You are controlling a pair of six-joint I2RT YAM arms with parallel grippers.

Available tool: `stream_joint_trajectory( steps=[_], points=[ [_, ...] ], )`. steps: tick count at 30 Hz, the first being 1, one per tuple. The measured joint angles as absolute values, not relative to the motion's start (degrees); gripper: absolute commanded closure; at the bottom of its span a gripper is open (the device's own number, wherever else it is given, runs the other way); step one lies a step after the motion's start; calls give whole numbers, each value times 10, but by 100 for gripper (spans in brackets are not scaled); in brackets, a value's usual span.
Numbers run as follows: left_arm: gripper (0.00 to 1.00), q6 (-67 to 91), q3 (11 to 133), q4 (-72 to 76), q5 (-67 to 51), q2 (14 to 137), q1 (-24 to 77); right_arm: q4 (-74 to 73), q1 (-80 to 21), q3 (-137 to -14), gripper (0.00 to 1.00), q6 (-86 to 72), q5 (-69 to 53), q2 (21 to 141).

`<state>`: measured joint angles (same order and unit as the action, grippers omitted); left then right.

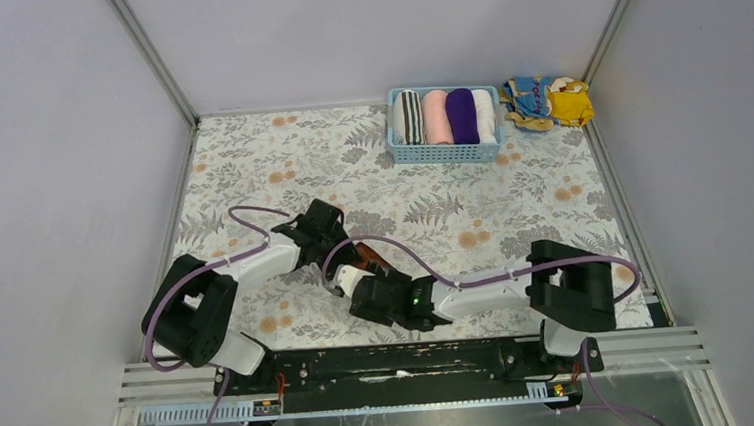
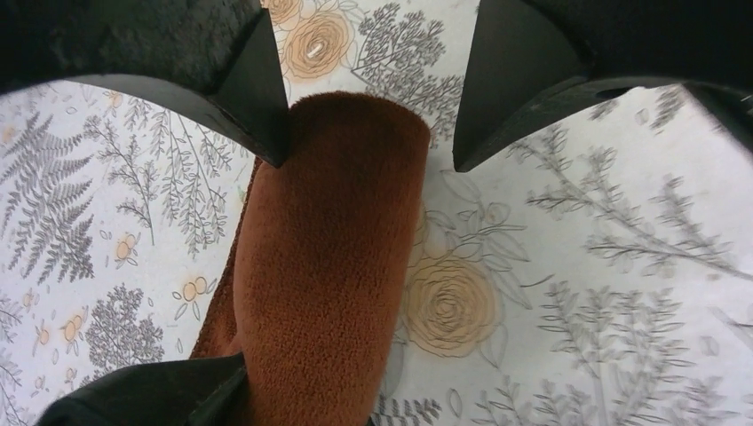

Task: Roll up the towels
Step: Roll the towel at the center of the board.

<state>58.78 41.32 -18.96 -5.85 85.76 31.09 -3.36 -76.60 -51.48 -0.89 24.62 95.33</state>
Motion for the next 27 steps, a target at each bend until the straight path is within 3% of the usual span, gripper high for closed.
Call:
stream_joint_trajectory(
  steps=[4, 11, 16, 27],
  points=[
    [47, 586, 414, -189, -59, 858, 311, -24, -766, -519, 56, 8, 279, 987],
    [30, 582, 413, -195, -49, 846, 311, -20, -725, -515, 77, 0, 209, 969],
    [25, 582, 409, -218, -31, 805, 311, -14, -656, -508, 80, -29, 70, 946],
    [27, 597, 402, -243, -20, 758, 311, 61, -555, -472, 79, -151, -177, 941]
  ],
)
